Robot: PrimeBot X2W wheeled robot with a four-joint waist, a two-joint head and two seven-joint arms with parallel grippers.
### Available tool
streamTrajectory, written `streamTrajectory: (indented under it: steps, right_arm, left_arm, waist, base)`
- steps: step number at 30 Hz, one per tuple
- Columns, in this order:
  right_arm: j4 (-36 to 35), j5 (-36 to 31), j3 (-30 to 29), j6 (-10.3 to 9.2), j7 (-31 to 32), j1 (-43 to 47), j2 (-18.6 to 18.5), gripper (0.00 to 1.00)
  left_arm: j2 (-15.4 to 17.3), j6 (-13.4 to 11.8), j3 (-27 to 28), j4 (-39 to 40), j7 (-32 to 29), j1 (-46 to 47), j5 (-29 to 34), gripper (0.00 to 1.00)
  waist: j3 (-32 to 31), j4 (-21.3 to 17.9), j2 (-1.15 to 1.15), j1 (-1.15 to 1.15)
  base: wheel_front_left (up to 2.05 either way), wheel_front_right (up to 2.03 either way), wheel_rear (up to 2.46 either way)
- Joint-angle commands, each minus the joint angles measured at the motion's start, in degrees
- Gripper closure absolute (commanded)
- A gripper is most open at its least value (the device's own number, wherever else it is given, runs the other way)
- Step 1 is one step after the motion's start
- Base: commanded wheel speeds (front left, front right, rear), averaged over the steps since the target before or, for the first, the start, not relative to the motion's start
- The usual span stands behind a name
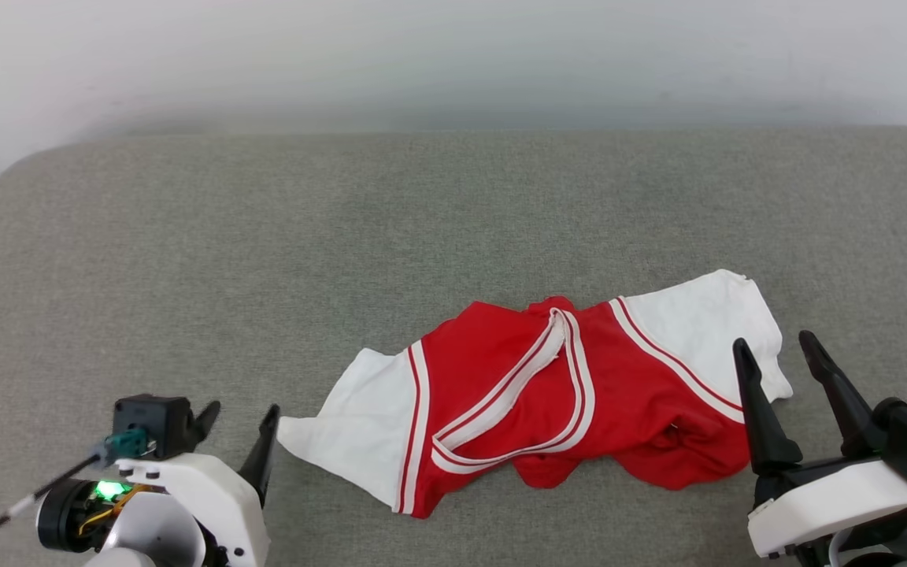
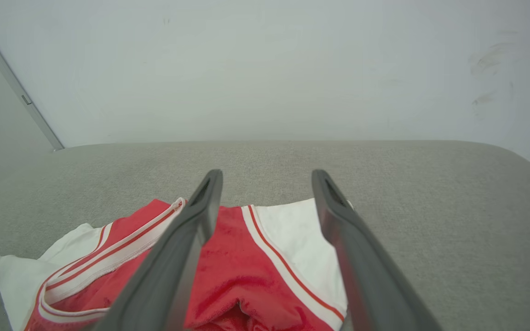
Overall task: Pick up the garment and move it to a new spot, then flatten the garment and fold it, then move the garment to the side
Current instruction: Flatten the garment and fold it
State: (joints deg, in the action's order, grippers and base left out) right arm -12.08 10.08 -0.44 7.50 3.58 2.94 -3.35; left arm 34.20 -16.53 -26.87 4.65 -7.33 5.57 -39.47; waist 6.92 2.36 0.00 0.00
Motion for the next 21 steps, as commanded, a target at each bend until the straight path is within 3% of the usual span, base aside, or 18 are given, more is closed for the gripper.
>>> streamTrajectory:
  steps: [1, 5, 20, 21]
  right_arm:
    - [-0.4, 0.1, 0.4, -0.02, 0.2, 0.3, 0.3, 0.0]
    - [-0.7, 0.6, 1.5, -0.02, 0.0, -0.9, 0.4, 0.0]
    - [1.8, 3.7, 2.4, -0.02, -2.7, -3.4, 0.5, 0.0]
    - [1.9, 4.0, 2.1, -0.02, -3.0, -3.5, 0.5, 0.0]
  left_arm:
    - [0.7, 0.9, -0.5, 0.6, -2.4, 1.0, -1.0, 0.0]
    - [3.0, 3.5, -1.9, -0.2, -9.4, 2.9, -3.4, 0.0]
    - [2.9, 9.6, -6.9, -10.8, -23.0, 8.3, -8.3, 0.0]
    - [2.5, 10.0, -7.6, -11.4, -24.6, 8.5, -8.8, 0.51]
  waist:
    - [0.5, -0.5, 0.0, 0.0]
    - [2.3, -1.6, 0.0, 0.0]
    - [7.6, -5.6, 0.0, 0.0]
    - [7.8, -5.6, 0.0, 0.0]
  base:
    - [0.0, 0.0, 0.0]
    - [0.0, 0.0, 0.0]
    - [0.0, 0.0, 0.0]
    - [0.0, 0.0, 0.0]
